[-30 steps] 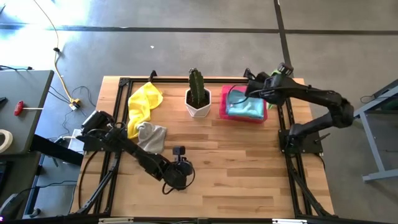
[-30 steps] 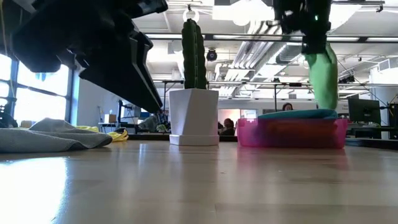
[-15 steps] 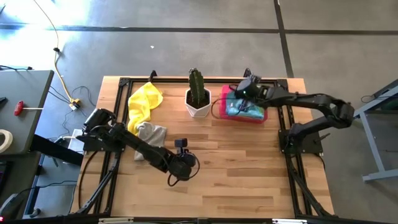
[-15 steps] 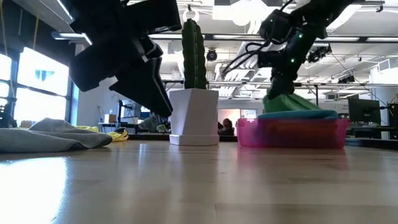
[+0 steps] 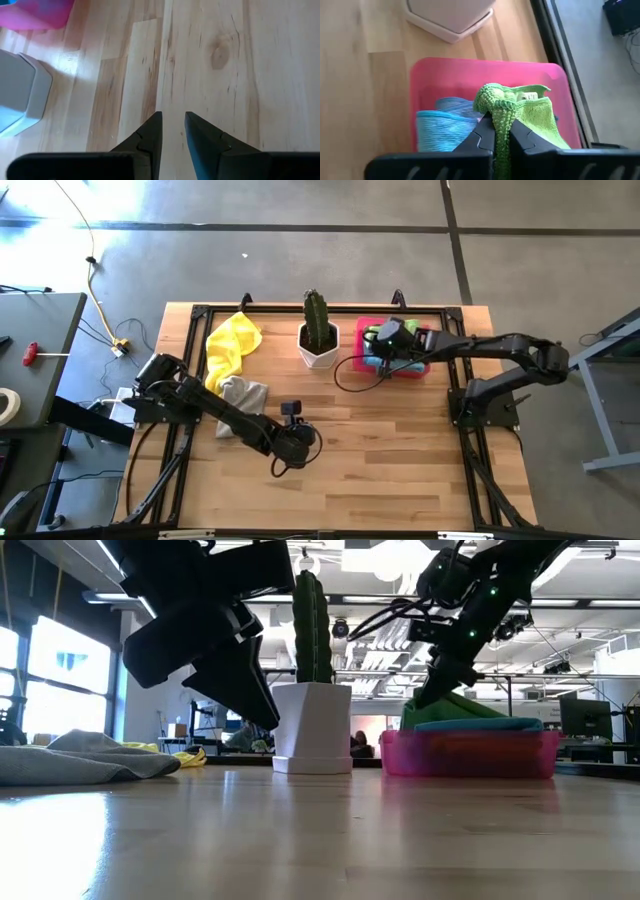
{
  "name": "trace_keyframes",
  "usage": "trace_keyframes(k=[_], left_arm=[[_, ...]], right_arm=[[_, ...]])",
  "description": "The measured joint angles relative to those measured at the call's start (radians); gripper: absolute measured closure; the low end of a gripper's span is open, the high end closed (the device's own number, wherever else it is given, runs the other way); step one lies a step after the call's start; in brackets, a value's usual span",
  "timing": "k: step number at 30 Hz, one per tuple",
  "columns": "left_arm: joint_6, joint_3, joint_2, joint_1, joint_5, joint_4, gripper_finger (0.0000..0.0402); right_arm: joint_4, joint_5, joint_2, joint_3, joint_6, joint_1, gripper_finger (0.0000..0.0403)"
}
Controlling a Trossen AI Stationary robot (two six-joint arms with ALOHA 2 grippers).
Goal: Fold microfiber towels
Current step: Put the yellow green towel into the pink laundry bin, then fold the gray towel
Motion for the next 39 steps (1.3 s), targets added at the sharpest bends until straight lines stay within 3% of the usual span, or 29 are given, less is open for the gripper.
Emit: trace_keyframes(k=[6, 12, 16, 23, 27, 32, 35, 39], left_arm=[[-0.001, 0.0, 0.0, -0.008, 0.0, 0.0, 0.0326], [-0.001, 0.0, 0.0, -0.008, 0.0, 0.0, 0.0326], [-0.001, 0.0, 0.0, -0.007, -0.003, 0.003, 0.0326], [-0.08, 0.0, 0.0, -0.006, -0.007, -0.002, 0.0326], [-0.169, 0.0, -0.023, -0.006, 0.043, -0.169, 0.0326], [-0.334, 0.001, -0.066, -0.006, 0.06, -0.478, 0.0326], [-0.435, -0.002, -0.091, -0.004, 0.079, -0.666, 0.0326], [-0.501, -0.006, -0.101, 0.003, 0.179, -0.872, 0.033]], right_arm=[[-0.018, -0.032, 0.0, 0.0, 0.041, 0.011, 0.0381], [-0.03, -0.052, -0.002, 0.002, 0.109, 0.023, 0.0298], [-0.143, -0.032, -0.014, 0.084, 0.214, 0.062, 0.0259], [-0.269, -0.119, -0.017, 0.204, 0.382, 0.193, 0.0247], [-0.265, -0.206, -0.017, 0.192, 0.457, 0.287, 0.0247], [-0.238, -0.206, -0.015, 0.154, 0.538, 0.427, 0.0247], [-0.192, -0.168, -0.013, 0.138, 0.601, 0.509, 0.0247], [-0.142, -0.065, -0.006, 0.126, 0.658, 0.604, 0.0247]])
